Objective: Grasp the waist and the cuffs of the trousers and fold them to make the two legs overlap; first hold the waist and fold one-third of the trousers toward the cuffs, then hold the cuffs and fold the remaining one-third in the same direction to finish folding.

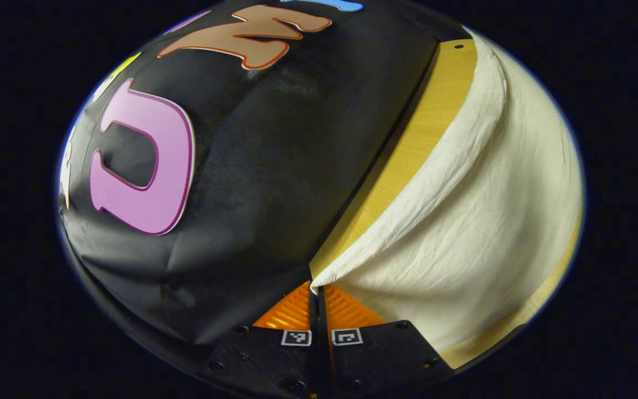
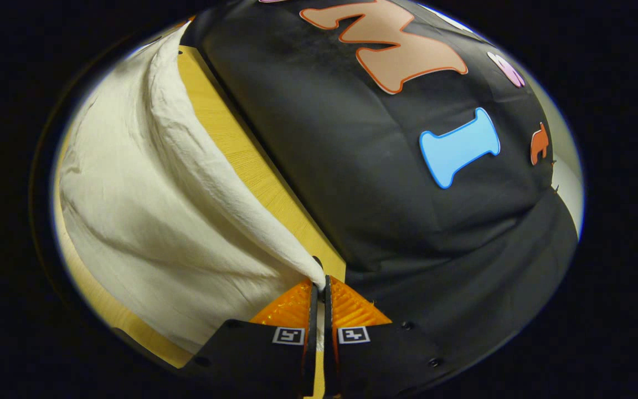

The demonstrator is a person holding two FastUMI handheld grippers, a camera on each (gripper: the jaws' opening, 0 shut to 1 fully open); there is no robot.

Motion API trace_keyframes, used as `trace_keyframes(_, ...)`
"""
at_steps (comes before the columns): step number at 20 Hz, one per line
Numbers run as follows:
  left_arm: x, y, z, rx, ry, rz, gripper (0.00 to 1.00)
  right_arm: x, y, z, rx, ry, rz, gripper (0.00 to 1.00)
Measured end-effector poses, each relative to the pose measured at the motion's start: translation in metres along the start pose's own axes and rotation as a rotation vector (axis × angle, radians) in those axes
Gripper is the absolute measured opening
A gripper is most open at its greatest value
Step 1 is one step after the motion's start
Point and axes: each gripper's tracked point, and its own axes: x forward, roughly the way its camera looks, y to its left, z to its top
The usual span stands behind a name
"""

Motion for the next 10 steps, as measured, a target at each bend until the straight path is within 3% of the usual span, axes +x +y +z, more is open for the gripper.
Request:
trace_keyframes(5, 0.010, -0.020, -0.007, -0.048, 0.032, -0.004, 0.00, 0.019, 0.015, -0.002, 0.033, 0.013, 0.012, 0.08)
trace_keyframes(6, 0.010, -0.022, -0.009, -0.078, 0.029, -0.005, 0.15, 0.020, 0.016, -0.003, 0.052, 0.017, 0.018, 0.12)
trace_keyframes(7, 0.008, -0.026, -0.007, -0.120, 0.022, -0.015, 0.43, 0.018, 0.017, -0.001, 0.074, 0.021, 0.021, 0.22)
trace_keyframes(9, 0.001, -0.020, -0.001, -0.162, 0.000, 0.014, 1.00, 0.005, 0.012, 0.003, 0.116, 0.017, 0.012, 0.72)
trace_keyframes(10, 0.001, -0.017, -0.001, -0.180, -0.008, 0.025, 0.94, 0.003, 0.009, 0.004, 0.143, 0.012, 0.006, 0.98)
